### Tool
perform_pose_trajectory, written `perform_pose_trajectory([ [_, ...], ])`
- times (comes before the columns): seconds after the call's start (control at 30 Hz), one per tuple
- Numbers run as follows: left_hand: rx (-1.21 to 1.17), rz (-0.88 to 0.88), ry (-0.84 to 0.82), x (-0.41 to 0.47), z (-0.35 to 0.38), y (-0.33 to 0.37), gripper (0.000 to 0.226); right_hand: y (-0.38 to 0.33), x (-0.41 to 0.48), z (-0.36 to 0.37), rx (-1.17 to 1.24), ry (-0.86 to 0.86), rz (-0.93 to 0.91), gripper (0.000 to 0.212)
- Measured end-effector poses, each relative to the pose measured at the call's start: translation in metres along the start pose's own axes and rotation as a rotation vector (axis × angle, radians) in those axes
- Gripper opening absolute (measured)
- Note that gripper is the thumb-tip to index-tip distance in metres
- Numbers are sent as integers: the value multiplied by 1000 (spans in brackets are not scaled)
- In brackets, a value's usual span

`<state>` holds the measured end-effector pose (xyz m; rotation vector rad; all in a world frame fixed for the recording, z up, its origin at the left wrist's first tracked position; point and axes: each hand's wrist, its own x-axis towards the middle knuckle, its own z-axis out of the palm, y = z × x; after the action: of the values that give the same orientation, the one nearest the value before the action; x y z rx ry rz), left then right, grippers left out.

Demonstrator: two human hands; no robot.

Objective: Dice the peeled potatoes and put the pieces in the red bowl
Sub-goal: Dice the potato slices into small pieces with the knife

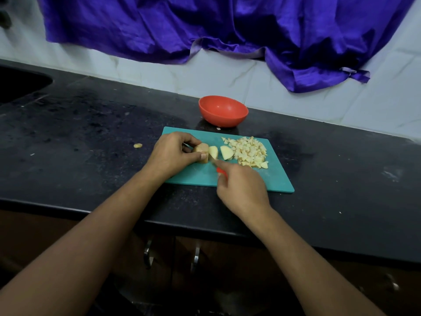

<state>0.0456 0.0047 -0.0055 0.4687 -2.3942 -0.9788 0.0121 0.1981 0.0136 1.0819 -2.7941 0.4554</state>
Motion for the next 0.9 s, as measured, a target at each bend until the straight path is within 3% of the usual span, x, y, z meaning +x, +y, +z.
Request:
perform_pose_trajectory([
  [0.13,40,10,-12,0,0,1,36,18,11,-8,372,-45,173,36],
  [0.23,51,19,-30,-1,-3,0,41,16,16,-12,451,-45,186,31],
  [0.43,-57,-27,-30,-2,-3,-4,34,-8,33,-25,282,73,85,36],
  [0.77,-59,-22,-17,-1,-2,-6,27,-31,53,-40,-5,-59,29,30],
  [0.9,-43,-2,-20,-1,-2,-6,24,-35,63,-34,-9,-67,35,26],
])
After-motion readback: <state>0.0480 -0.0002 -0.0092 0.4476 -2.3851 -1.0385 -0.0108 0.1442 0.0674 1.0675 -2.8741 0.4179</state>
